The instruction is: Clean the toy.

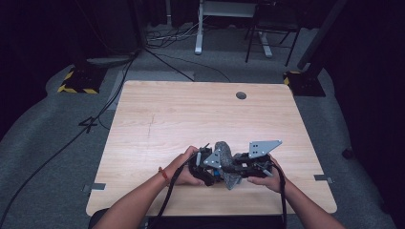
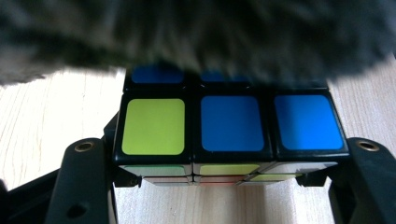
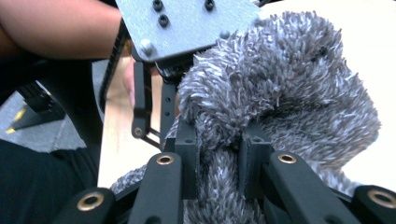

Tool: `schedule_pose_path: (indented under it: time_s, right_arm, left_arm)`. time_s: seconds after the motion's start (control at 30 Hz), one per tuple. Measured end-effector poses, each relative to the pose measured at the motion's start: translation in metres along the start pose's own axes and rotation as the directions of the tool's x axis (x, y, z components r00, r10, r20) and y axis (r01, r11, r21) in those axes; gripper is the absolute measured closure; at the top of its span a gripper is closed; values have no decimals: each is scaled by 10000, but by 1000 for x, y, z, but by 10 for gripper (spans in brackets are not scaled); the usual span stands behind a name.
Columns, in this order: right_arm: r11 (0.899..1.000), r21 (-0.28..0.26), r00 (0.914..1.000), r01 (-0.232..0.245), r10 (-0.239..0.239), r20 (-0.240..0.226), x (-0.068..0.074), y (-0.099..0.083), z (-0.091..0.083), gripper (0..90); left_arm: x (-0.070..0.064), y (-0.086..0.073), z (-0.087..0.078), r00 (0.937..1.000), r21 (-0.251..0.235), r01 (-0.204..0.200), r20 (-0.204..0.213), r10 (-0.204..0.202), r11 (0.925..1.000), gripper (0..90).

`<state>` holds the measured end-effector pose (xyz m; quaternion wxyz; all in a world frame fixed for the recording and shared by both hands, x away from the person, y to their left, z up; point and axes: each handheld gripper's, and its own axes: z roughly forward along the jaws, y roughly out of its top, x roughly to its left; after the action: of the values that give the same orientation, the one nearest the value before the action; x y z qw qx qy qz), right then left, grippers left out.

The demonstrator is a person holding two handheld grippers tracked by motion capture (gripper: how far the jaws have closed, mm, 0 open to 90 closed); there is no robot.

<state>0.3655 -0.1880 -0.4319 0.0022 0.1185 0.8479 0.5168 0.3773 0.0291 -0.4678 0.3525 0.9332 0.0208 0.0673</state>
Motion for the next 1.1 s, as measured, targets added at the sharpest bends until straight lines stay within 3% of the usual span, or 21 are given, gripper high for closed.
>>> schedule_pose_path:
  time_s: [0.13, 0.23, 0.3, 0.5, 0.9, 1.1]
  right_arm:
    - [9995, -55, 9995, -322, 322, -76, -2, -2, 4, 741]
    - [9997, -25, 9997, -247, 247, 4, -2, -2, 5, 742]
    - [9997, 229, 9995, -18, 11, 302, -1, -2, 5, 743]
    - [9968, 760, 9952, 228, -299, 931, 1, -2, 4, 747]
    - [9970, 739, 9828, -226, 86, 1844, -12, -9, -18, 750]
    - [9932, 1070, 9815, -467, 257, 1898, -18, -21, -21, 750]
  left_arm:
    - [0, 1, 4, 9998, 76, 141, -121, -140, 9999, 338]
    - [0, 3, 7, 9998, -4, 191, -107, -191, 9998, 338]
    - [-2, 4, 9, 9996, 151, 120, -243, -117, 9998, 338]
    - [-3, 2, 9, 9999, 295, 128, -107, -124, 9995, 339]
    - [-3, -1, -8, 10000, -207, -3, -52, 2, 9998, 339]
    - [-1, -1, -16, 9999, -684, 85, -66, -90, 9976, 339]
